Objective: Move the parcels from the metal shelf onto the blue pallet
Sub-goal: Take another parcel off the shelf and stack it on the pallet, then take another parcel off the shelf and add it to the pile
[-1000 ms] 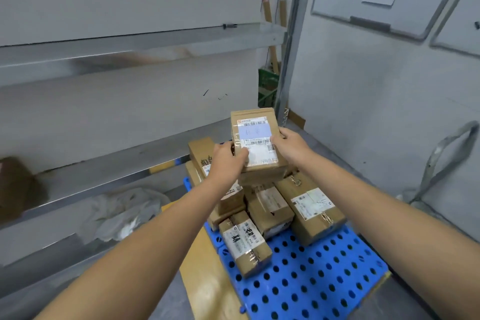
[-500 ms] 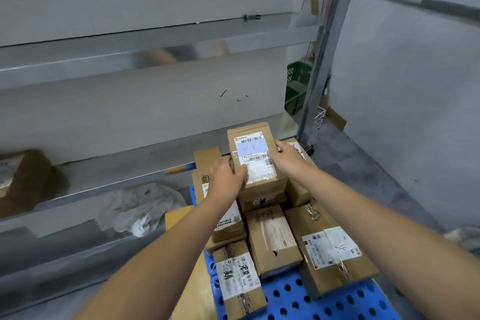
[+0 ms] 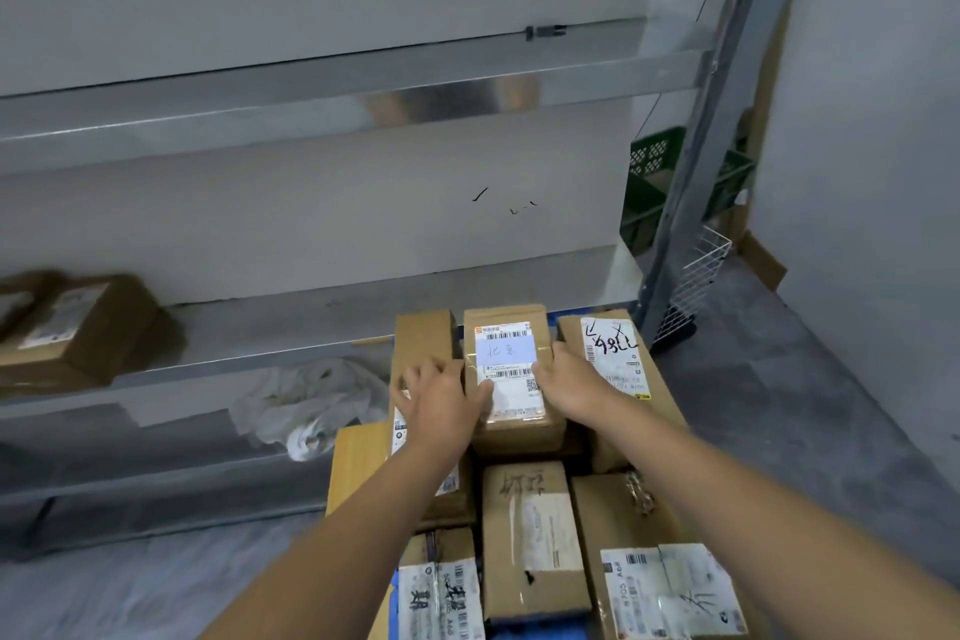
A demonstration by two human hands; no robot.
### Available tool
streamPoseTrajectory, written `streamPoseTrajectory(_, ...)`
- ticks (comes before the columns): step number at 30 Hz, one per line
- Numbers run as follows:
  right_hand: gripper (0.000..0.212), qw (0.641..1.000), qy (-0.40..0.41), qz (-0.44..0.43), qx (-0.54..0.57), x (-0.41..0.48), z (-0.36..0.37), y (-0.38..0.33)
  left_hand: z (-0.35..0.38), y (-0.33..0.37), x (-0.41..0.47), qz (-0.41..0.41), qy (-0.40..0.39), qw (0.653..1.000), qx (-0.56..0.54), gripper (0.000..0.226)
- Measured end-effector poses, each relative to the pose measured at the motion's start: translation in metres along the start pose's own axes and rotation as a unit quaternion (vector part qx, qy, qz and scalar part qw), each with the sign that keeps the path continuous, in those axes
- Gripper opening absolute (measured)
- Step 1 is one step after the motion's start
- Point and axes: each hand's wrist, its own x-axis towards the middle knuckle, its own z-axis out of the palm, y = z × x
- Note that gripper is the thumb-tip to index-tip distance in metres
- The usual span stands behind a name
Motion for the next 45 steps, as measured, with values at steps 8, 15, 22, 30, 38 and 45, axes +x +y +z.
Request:
streamPoseTrajectory(8, 0.052, 1.000, -0.003, -0.007, -0.006, 0.002, 0.001, 0.005, 0.014, -0.001, -0.002, 0.011, -0.024, 0.999, -0.032, 0.059)
streamPoseTrajectory(15, 0.063, 0.989, 0.097, -0.105, -0.043, -0.039, 0.004, -0.046, -0.026, -0.021, -0.025, 0.082, -0.020, 0.993, -0.081, 0.055)
streamPoseTrajectory(22, 0.059, 0.971, 0.018, -0.212, -0.112, -0.101, 0.024, -0.164, -0.143, -0.074, -0.038, 0.135, 0.046, 0.990, 0.011, 0.061)
streamPoseTrajectory(30, 0.055, 0.929, 0.019, -0.304, -0.208, -0.161, 0.089, -0.299, -0.257, -0.191, -0.094, 0.149, 0.125, 0.976, 0.099, 0.057)
streamPoseTrajectory(38, 0.044, 0.886, -0.015, -0.381, -0.262, -0.219, 0.234, -0.393, -0.304, -0.363, -0.182, 0.037, 0.139, 0.983, 0.117, 0.055)
streamPoseTrajectory(45, 0.037, 0.835, -0.035, -0.442, -0.324, -0.263, 0.351, -0.460, -0.342, -0.494, -0.247, -0.060, 0.145, 0.981, 0.115, 0.056)
